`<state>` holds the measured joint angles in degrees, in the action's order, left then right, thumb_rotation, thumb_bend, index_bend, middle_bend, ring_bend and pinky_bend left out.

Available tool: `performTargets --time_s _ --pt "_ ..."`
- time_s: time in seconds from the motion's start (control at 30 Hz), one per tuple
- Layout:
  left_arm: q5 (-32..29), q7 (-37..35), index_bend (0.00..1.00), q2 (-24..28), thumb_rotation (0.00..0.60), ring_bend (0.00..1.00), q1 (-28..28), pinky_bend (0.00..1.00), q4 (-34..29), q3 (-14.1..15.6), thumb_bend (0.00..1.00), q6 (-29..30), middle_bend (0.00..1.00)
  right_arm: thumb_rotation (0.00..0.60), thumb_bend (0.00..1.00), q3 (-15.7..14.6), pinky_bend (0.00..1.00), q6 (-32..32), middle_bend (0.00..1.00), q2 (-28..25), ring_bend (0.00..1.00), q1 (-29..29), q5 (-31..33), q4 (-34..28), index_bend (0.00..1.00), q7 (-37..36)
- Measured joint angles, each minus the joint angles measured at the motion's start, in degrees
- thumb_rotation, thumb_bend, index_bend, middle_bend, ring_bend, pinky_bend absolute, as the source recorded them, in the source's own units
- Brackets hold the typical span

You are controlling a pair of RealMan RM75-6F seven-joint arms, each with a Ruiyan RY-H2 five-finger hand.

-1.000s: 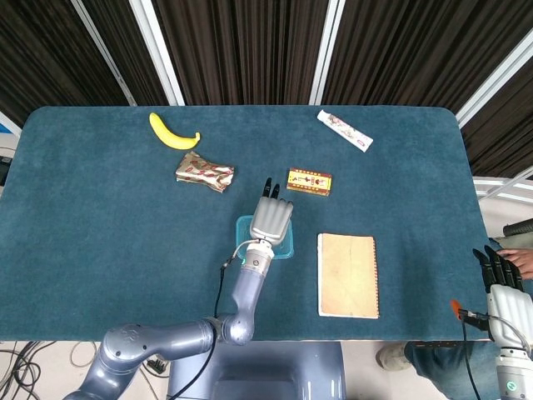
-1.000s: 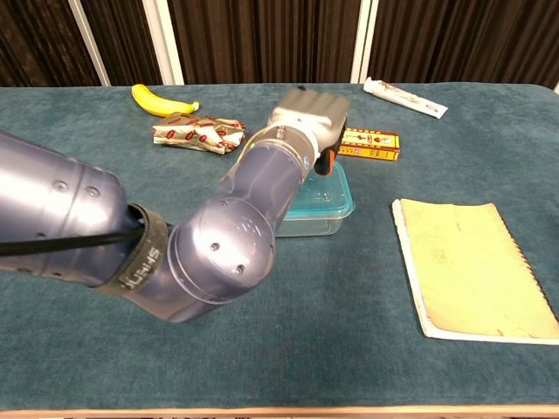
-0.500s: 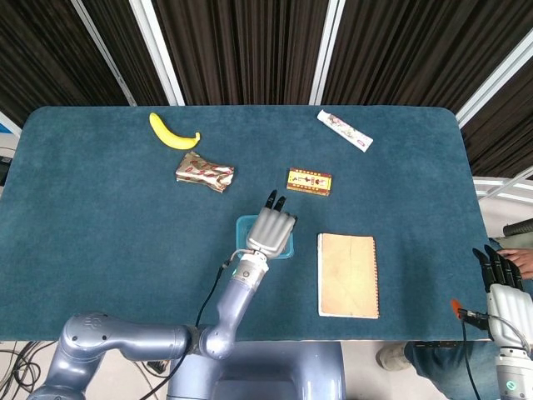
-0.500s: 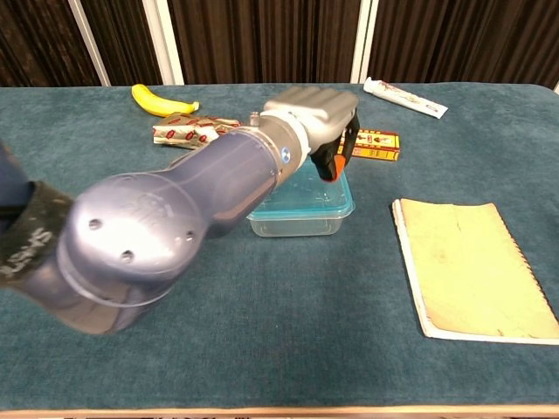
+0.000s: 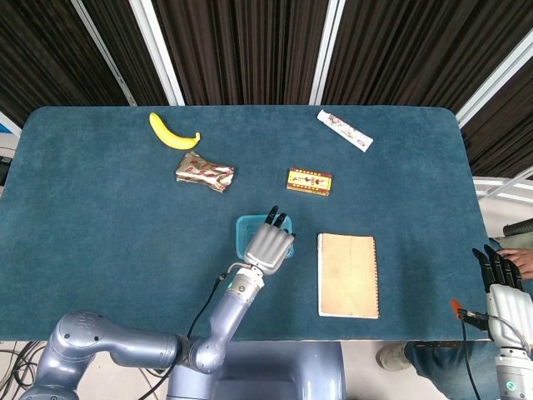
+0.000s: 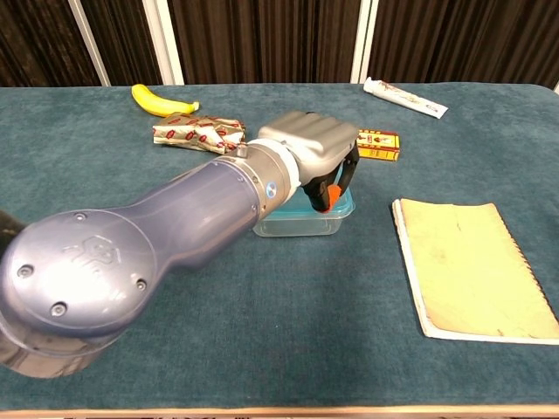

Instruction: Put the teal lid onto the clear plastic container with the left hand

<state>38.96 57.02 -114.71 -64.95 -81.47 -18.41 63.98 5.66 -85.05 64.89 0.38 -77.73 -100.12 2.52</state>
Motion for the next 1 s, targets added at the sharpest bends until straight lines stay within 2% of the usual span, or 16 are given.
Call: performTargets --time_s 0.23,1.0 --pt "0.1 0.0 0.63 -0.5 0.6 0.09 -0.4 0.04 0.4 0.2 0.53 0.1 0.5 0.6 0.27 0.0 0.0 0.1 0.0 -0.1 0.02 0.0 0.2 -0.1 0.09 0.0" --pt "0.8 2.3 0.63 -4.7 0.6 0.09 -1.2 0.04 8.5 2.9 0.53 -0.3 0.5 0.6 0.27 0.2 0.0 0.2 0.0 0.0 0.02 0.0 0.6 -0.2 0.09 -0.2"
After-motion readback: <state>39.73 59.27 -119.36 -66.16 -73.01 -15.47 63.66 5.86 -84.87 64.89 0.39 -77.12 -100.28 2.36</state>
